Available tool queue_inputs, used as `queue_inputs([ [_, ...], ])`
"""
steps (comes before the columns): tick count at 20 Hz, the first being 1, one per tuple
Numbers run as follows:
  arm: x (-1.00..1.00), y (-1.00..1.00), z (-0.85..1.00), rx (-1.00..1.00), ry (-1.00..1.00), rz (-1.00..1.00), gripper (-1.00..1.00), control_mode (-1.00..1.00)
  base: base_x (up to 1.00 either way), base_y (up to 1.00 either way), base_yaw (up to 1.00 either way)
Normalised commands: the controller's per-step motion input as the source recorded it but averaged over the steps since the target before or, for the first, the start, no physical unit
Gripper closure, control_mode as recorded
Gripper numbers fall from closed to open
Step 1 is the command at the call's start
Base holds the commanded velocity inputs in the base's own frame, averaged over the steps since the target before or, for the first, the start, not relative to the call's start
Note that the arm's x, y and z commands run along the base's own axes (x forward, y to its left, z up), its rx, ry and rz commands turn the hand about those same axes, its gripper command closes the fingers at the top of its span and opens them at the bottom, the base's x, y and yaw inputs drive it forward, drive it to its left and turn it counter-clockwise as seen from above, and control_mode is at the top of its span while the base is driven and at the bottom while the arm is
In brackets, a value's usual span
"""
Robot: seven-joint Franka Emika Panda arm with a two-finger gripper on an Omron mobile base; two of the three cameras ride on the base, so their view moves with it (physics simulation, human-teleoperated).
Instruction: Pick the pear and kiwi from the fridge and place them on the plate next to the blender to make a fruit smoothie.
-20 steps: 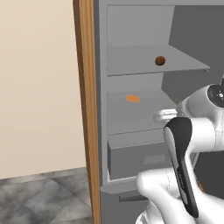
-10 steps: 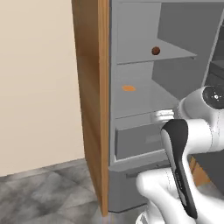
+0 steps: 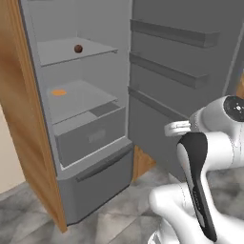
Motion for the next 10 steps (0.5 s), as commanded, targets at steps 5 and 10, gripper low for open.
queue_inputs([
  [5, 0.0, 0.0, 0.0, 0.0, 0.0, 0.0, 1.0, 1.0, -0.73, 0.0, -0.81],
  [10, 0.0, 0.0, 0.0, 0.0, 0.0, 0.0, 1.0, 1.0, -0.6, 0.14, -0.88],
])
